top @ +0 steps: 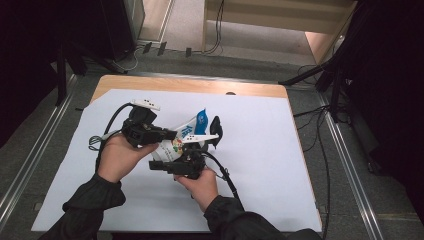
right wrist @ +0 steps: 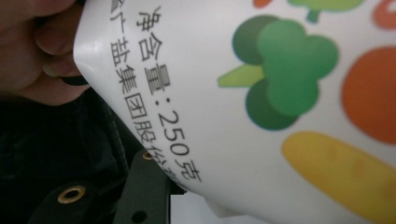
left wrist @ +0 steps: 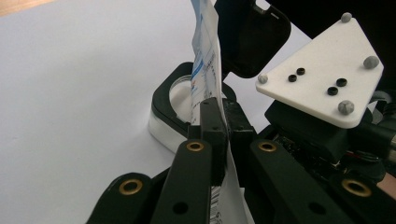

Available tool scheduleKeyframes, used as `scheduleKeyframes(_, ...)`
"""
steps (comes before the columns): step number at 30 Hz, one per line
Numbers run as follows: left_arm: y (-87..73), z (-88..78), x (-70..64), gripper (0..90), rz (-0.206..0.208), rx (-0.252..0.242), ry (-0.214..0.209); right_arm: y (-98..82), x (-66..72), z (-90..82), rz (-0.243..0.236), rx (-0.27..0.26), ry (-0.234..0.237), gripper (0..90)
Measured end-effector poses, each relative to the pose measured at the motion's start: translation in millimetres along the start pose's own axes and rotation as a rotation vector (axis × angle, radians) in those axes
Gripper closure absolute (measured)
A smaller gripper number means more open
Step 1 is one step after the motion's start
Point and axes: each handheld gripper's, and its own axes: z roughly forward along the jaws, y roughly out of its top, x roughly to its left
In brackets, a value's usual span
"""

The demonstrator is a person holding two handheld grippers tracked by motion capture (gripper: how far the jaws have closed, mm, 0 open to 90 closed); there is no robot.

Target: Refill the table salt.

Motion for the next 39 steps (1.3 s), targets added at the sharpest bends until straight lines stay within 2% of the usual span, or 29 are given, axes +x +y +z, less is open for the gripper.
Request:
scheduleKeyframes(17,-1.1,3.0,2.1,87.9,-0.020,-0.015,-0.018,2.2,-0.3,-2.3,0.019,-0.004,0.017,68.7)
scheduleKeyframes(28,-0.2,3.3,-0.2,89.2,-0.016,-0.014,-0.001,2.5,0.8,-2.7,0.006,-0.001,0.003,68.8)
scheduleKeyframes(33,1.3,3.9,-5.1,89.3,0.015,-0.006,0.034,2.0,0.4,-2.1,0.009,0.001,0.002,68.2)
scheduleKeyframes(39,2.2,2.8,-4.2,89.6,0.009,-0.007,0.026,1.7,2.1,-1.0,-0.012,-0.004,-0.014,65.1)
